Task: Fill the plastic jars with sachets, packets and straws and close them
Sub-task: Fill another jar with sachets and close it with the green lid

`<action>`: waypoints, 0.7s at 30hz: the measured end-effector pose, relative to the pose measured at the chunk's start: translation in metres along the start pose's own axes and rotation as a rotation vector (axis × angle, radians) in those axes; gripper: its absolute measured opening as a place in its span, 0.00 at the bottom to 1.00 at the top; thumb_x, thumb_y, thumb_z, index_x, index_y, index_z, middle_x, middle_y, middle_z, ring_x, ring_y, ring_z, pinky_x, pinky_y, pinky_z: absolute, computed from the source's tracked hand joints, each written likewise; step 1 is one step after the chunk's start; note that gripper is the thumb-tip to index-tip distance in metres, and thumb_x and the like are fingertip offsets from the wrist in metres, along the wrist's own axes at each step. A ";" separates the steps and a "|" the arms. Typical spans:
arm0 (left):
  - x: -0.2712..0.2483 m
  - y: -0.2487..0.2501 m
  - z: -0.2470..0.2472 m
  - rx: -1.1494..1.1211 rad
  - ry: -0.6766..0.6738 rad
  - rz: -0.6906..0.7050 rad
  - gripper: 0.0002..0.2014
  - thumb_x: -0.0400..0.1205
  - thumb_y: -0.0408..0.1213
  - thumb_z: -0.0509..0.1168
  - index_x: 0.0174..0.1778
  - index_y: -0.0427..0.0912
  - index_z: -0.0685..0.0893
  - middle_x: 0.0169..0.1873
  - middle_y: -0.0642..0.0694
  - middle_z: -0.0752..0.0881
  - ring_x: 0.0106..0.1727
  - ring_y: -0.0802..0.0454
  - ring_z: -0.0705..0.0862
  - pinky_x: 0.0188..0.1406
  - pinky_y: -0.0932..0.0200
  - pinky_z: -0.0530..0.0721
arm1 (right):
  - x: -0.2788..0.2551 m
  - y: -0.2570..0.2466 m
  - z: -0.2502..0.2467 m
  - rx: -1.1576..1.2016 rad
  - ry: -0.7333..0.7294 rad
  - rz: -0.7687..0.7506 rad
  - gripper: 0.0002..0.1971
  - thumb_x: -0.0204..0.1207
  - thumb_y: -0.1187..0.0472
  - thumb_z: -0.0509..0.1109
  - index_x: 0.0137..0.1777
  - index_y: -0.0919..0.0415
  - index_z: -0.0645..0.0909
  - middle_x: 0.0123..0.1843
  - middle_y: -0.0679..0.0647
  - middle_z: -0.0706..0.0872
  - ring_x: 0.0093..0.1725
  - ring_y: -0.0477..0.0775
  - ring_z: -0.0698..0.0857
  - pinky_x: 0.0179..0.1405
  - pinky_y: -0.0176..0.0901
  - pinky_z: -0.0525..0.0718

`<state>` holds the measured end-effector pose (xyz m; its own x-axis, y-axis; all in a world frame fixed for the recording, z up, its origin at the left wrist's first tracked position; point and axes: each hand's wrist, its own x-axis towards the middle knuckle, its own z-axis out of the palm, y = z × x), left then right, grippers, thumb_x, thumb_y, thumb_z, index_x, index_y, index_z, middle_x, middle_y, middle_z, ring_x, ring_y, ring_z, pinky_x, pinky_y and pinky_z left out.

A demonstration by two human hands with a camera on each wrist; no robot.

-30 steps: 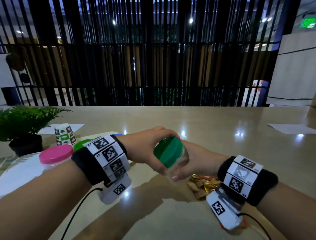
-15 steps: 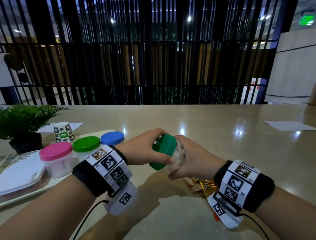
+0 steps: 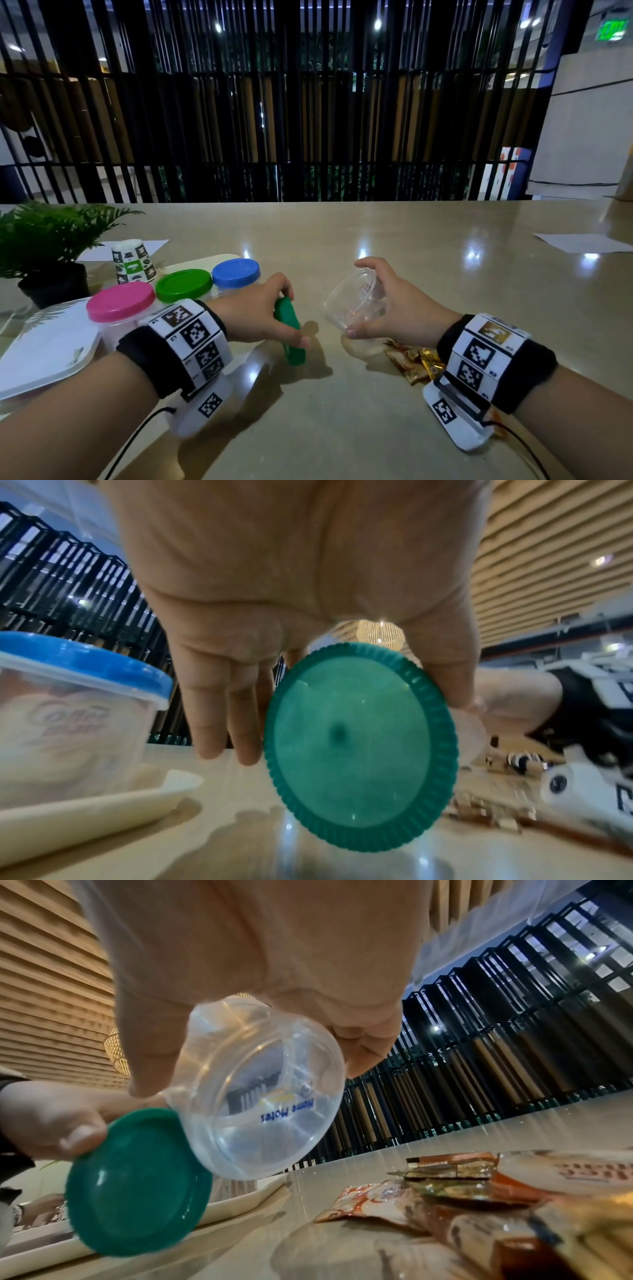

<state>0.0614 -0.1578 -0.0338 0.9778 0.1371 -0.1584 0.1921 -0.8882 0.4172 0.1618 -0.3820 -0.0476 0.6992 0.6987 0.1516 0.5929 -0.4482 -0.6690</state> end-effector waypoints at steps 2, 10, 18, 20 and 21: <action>0.000 -0.005 0.003 0.076 -0.020 -0.020 0.35 0.65 0.63 0.77 0.59 0.53 0.69 0.53 0.49 0.79 0.53 0.53 0.81 0.56 0.52 0.85 | -0.002 0.000 0.001 0.014 -0.025 0.013 0.52 0.51 0.41 0.84 0.72 0.29 0.55 0.64 0.49 0.77 0.59 0.49 0.81 0.64 0.51 0.81; -0.004 -0.017 0.004 0.127 -0.044 -0.014 0.37 0.64 0.61 0.79 0.64 0.52 0.70 0.58 0.52 0.78 0.57 0.55 0.79 0.61 0.53 0.83 | -0.009 -0.011 0.009 -0.020 -0.179 0.064 0.48 0.53 0.47 0.86 0.70 0.38 0.61 0.65 0.42 0.75 0.62 0.46 0.79 0.66 0.46 0.79; 0.000 -0.018 0.014 0.400 -0.155 -0.024 0.49 0.66 0.67 0.74 0.78 0.47 0.67 0.69 0.50 0.77 0.67 0.52 0.78 0.67 0.55 0.80 | -0.017 -0.024 0.016 -0.061 -0.289 0.081 0.50 0.58 0.52 0.86 0.76 0.39 0.59 0.71 0.44 0.73 0.67 0.47 0.75 0.70 0.47 0.75; 0.003 -0.019 0.018 0.414 -0.170 -0.041 0.45 0.64 0.68 0.74 0.73 0.47 0.74 0.61 0.51 0.82 0.59 0.53 0.81 0.61 0.56 0.83 | -0.017 -0.026 0.017 -0.058 -0.311 0.091 0.50 0.58 0.53 0.86 0.76 0.39 0.59 0.72 0.44 0.73 0.68 0.47 0.74 0.72 0.49 0.73; 0.004 -0.019 0.019 0.412 -0.172 -0.045 0.44 0.63 0.69 0.74 0.71 0.47 0.75 0.59 0.52 0.82 0.57 0.54 0.82 0.59 0.56 0.84 | -0.017 -0.027 0.017 -0.060 -0.316 0.090 0.50 0.58 0.53 0.86 0.76 0.39 0.60 0.72 0.43 0.73 0.69 0.47 0.74 0.72 0.50 0.73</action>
<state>0.0600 -0.1486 -0.0592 0.9343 0.1356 -0.3297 0.1509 -0.9883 0.0211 0.1273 -0.3728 -0.0445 0.5968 0.7891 -0.1455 0.5633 -0.5412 -0.6243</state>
